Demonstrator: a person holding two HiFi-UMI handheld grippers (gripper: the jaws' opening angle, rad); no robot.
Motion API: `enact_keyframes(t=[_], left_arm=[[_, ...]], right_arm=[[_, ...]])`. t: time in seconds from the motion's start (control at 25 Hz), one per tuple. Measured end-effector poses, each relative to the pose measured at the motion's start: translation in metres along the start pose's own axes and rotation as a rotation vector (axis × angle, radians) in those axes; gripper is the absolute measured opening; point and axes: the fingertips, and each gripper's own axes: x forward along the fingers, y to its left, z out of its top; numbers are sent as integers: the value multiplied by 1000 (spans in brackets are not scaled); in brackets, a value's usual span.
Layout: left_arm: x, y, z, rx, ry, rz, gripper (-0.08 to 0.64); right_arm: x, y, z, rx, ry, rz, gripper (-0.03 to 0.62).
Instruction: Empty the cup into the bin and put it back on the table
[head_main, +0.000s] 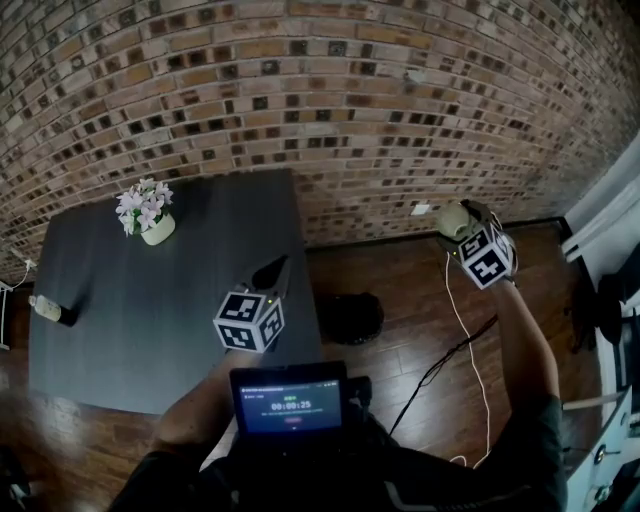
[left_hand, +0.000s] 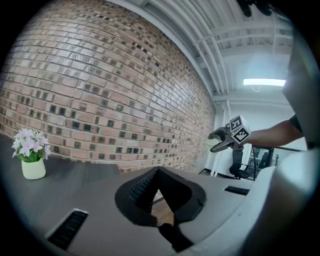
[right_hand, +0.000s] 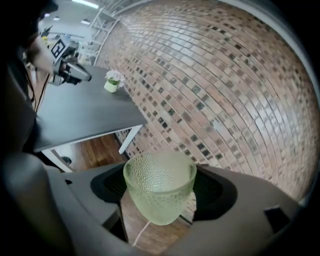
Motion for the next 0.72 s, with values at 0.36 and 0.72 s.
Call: enact_keyframes(t=[0.36, 0.72], left_arm=[[-2, 1, -2, 6, 6, 5, 3], [-1, -1, -3, 6, 12, 3, 3]], right_arm=[[-3, 7, -10, 266, -97, 59, 393], [-5, 7, -8, 352, -147, 81, 393]])
